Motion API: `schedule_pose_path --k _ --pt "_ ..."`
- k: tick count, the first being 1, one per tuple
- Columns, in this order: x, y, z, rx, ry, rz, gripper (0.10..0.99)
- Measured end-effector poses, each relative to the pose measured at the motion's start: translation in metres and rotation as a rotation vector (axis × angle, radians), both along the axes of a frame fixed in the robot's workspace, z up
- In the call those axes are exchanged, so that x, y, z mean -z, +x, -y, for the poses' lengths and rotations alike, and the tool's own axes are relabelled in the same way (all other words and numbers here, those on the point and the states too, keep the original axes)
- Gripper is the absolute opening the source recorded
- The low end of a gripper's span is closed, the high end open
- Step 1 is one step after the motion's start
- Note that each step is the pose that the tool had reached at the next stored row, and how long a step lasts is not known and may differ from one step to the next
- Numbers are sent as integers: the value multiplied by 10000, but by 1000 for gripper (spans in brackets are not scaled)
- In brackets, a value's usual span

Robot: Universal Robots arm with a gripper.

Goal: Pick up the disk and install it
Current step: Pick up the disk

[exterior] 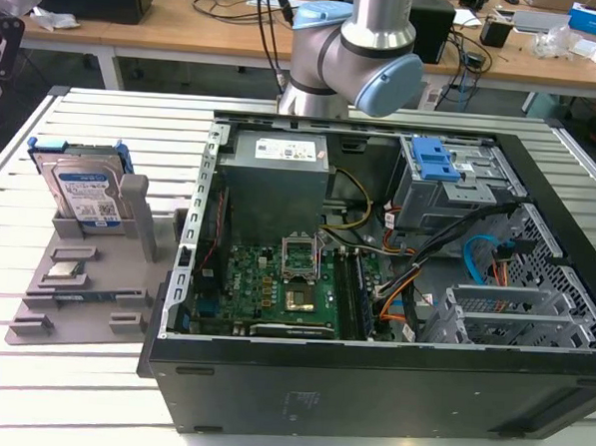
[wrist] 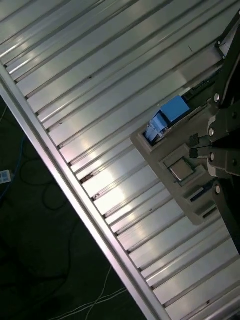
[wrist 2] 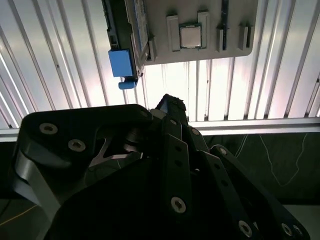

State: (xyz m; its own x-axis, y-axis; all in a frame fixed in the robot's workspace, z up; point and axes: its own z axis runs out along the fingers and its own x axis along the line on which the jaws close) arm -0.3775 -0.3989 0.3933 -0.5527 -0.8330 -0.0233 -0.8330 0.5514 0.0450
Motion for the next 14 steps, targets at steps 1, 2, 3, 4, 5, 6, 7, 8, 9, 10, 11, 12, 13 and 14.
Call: schedule_pose_path --k 1,2,3,4,5,6,7,8,9,10,11,12,13,14 --pt "0 0 0 -63 1 1 102" --pt "0 0 0 -136 0 0 102" --pt "0 0 0 -267 0 0 102" --pt "0 0 0 -349 0 0 102" --pt "0 0 0 -405 0 0 102" --pt "0 0 0 -501 0 0 102" --pt "0 0 0 -557 0 1 102" --pt "0 0 0 -619 0 0 102" --pt "0 0 0 -707 0 0 102" --pt "0 0 0 -768 0 0 102" --pt "0 0 0 -833 0 0 102" --pt "0 0 0 -973 1 0 102" --pt "0 0 0 -1036 0 0 102" --pt "0 0 0 -1095 1 0 102"
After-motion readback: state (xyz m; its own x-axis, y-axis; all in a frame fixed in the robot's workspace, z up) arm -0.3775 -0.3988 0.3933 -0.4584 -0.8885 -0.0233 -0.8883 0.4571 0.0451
